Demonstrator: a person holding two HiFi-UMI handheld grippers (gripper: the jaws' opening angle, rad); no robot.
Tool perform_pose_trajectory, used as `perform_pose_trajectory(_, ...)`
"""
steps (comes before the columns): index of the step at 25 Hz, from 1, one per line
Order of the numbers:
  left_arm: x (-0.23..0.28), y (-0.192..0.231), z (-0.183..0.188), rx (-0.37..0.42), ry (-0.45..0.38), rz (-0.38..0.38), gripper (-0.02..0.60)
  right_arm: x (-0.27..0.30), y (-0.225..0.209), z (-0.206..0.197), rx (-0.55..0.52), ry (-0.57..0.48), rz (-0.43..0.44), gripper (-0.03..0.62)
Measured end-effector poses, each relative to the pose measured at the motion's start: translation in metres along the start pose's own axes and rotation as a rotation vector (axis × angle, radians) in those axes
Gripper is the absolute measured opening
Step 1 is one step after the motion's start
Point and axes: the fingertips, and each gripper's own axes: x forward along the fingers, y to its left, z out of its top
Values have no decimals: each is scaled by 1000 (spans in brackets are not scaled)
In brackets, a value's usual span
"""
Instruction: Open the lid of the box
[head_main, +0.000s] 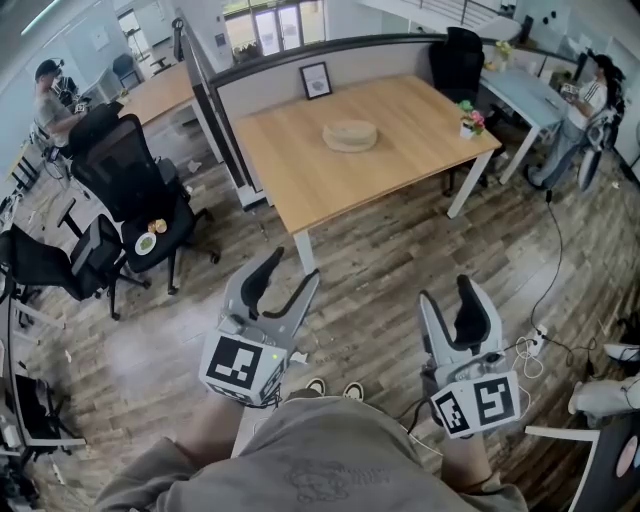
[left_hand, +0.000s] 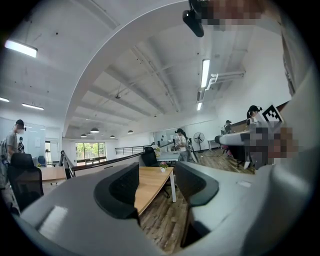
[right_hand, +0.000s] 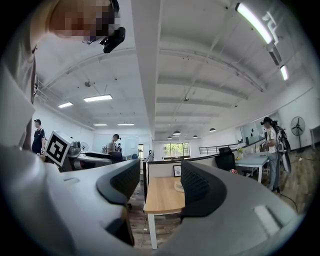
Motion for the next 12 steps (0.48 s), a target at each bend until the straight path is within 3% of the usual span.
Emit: perform_pose_trajectory(12, 16, -21, 2, 7, -25, 86, 215, -17, -48, -7, 1, -8, 13, 242)
